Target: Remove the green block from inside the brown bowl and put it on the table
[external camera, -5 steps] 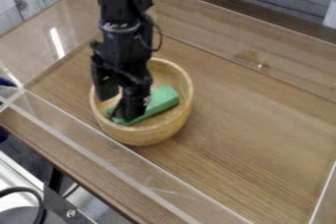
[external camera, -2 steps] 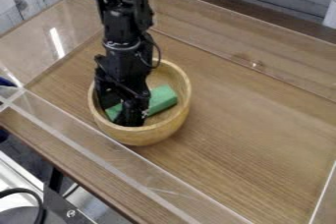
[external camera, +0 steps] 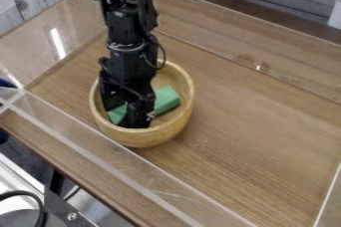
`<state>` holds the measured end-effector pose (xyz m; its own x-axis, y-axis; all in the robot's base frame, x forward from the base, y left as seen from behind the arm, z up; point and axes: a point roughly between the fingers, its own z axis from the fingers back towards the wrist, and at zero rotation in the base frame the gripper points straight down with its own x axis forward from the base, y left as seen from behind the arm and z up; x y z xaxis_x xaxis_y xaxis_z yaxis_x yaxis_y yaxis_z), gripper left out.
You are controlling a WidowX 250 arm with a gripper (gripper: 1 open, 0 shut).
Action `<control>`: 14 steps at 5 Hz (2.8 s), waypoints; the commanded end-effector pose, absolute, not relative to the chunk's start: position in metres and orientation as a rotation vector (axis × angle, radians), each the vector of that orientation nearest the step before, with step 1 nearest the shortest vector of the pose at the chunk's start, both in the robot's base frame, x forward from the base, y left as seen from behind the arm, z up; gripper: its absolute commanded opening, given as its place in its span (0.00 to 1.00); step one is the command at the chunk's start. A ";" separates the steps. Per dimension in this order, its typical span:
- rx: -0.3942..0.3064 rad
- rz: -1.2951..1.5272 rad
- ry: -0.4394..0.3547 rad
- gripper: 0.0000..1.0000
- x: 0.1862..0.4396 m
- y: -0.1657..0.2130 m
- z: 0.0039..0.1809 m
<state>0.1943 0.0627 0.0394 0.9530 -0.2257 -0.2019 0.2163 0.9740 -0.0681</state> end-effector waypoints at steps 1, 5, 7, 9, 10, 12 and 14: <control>0.019 -0.209 0.126 0.00 0.207 0.068 0.056; 0.054 -0.229 0.050 1.00 0.205 0.056 0.055; 0.066 -0.267 0.036 1.00 0.199 0.046 0.064; 0.054 -0.221 0.079 1.00 0.208 0.049 0.062; 0.029 -0.211 0.087 0.00 0.209 0.050 0.062; 0.043 -0.179 0.037 0.00 0.204 0.049 0.060; 0.001 -0.201 -0.018 0.00 0.209 0.044 0.071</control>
